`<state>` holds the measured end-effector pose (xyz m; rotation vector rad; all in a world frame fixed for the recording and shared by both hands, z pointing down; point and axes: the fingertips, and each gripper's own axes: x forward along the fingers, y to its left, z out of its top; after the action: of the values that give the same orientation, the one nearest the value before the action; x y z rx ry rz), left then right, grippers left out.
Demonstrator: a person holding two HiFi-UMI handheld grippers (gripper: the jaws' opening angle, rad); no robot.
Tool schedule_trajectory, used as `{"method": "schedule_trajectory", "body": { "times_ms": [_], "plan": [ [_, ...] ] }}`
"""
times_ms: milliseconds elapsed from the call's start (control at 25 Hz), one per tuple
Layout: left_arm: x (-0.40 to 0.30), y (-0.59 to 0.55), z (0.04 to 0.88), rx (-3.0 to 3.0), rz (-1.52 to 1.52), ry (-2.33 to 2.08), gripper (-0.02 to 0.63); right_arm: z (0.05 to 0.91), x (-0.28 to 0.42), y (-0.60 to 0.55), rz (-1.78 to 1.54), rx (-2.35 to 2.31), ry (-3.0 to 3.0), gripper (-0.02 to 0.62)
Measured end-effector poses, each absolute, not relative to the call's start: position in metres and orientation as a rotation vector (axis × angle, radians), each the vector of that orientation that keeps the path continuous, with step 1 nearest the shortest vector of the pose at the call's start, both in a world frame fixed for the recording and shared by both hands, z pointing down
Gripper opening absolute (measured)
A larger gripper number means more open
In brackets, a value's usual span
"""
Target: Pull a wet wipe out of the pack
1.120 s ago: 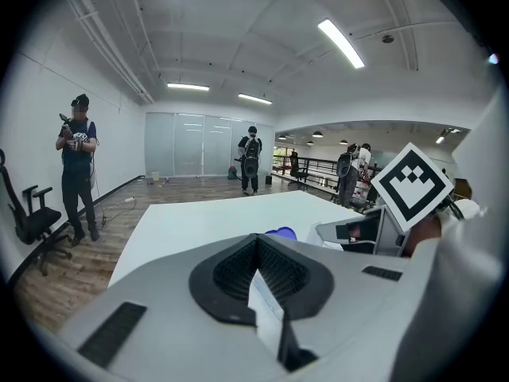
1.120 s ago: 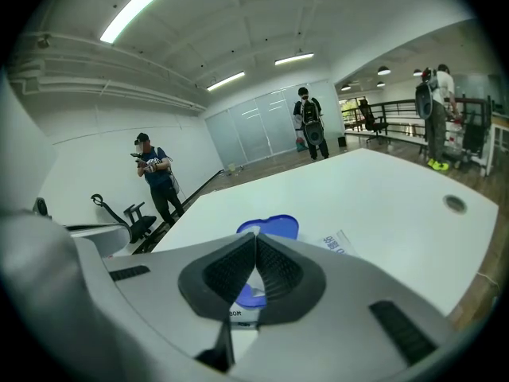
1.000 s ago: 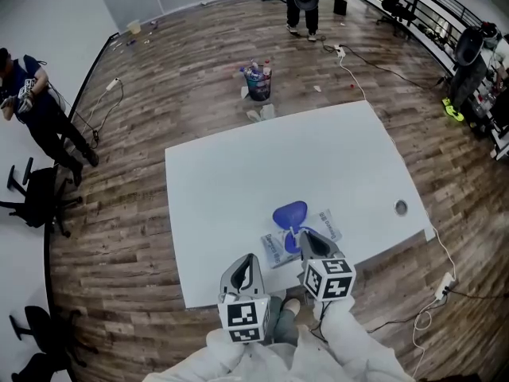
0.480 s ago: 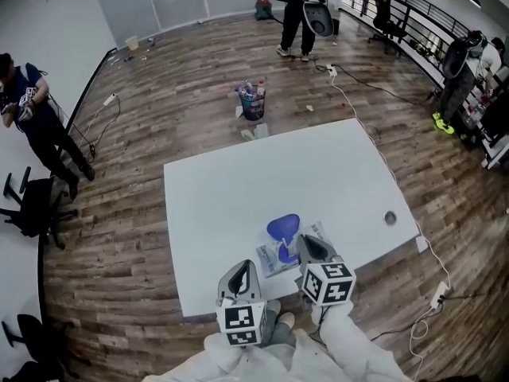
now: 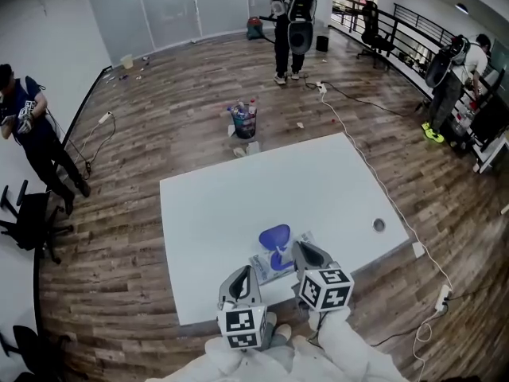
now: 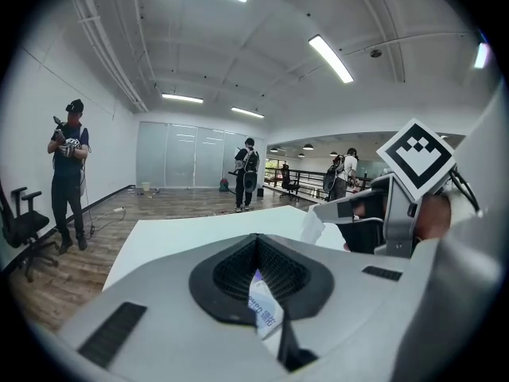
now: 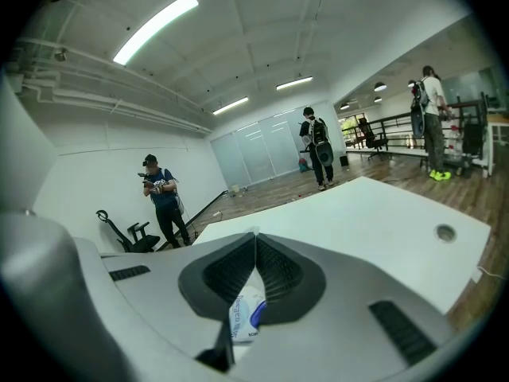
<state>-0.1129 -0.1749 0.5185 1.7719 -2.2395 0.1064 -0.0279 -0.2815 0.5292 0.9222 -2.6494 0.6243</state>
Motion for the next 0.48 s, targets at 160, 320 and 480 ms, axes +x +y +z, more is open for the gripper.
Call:
{"method": "schedule_trajectory", "body": {
  "times_ms": [160, 320, 480],
  "plan": [
    [-0.106, -0.18, 0.516, 1.794, 0.101, -2.23, 0.0, 0.525, -0.021, -0.28, 0.622, 0.933, -2.658, 0.014],
    [-0.098, -0.19, 0.508, 1.844, 0.098, -2.214, 0.0, 0.521, -0.01, -0.28, 0.621, 0.963, -2.66, 0.014],
    [-0.081, -0.205, 0.497, 1.932, 0.092, -2.173, 0.0, 0.509, 0.011, -0.284, 0.619, 1.041, -2.668, 0.014]
  ]
}}
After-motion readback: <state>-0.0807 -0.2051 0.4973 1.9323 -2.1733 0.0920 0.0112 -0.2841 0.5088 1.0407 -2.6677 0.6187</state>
